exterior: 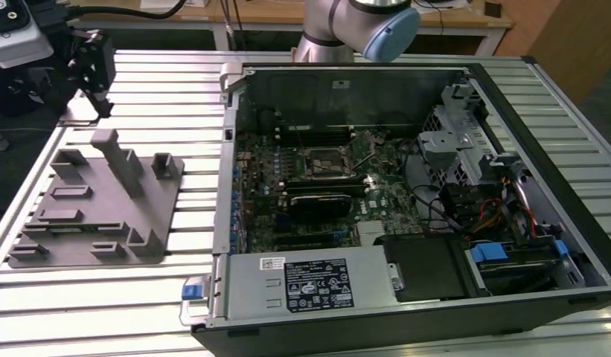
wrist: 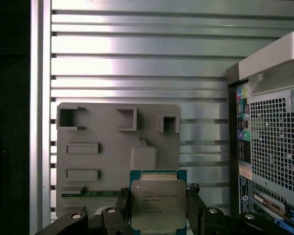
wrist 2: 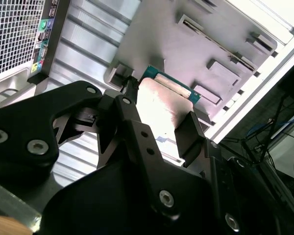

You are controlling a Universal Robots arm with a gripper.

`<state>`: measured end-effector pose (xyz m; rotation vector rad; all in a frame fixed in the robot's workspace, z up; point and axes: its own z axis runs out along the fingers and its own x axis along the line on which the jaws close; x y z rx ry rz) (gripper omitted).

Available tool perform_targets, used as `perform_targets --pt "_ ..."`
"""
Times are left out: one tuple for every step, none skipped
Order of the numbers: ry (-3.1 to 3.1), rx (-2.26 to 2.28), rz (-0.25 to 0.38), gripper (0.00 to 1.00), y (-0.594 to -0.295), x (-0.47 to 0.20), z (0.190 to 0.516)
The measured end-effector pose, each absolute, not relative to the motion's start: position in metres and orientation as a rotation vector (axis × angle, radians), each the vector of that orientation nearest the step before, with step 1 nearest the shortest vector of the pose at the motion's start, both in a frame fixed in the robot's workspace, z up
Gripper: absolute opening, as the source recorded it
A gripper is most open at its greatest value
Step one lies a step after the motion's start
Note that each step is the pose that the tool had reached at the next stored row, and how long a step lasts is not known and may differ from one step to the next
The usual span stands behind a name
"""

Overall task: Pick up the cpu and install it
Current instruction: 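Pick up the cpu and move it towards the insertion slot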

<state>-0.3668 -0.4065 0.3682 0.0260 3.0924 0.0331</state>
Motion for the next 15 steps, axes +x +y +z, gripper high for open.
perform_targets --pt "3.092 0.026 0.033 0.55 -0.406 -0.366 0.368" --pt "3.092 0.026 0.033 0.55 -0.406 -0.365 0.368" --pt "3.092 0.026 0.033 0.55 -0.406 -0.363 0.368" --pt "3.092 0.026 0.033 0.55 -0.406 -0.362 0.368" --pt "3.092 0.026 0.033 0.55 -0.406 -0.361 0.368" --pt "3.092 0.026 0.033 0.55 -0.406 -0.360 0.368" --pt "3.092 0.026 0.033 0.55 -0.406 -0.359 0.368" --pt "3.093 0.026 0.033 0.55 -0.406 -0.358 0.368" --pt "3.092 0.026 0.033 0.55 -0.406 -0.357 0.368" --pt "3.092 0.026 0.033 0.55 -0.406 -0.356 0.368" --pt "3.092 0.026 0.033 0.55 -0.406 -0.355 0.368" --pt "3.092 0.026 0.033 0.55 -0.406 -0.354 0.368" --pt "3.092 0.026 0.033 0.55 -0.406 -0.353 0.368" --pt "3.092 0.026 0.033 0.55 -0.406 -0.352 0.368" --pt "3.092 0.026 0.033 0.55 -0.406 -0.351 0.368"
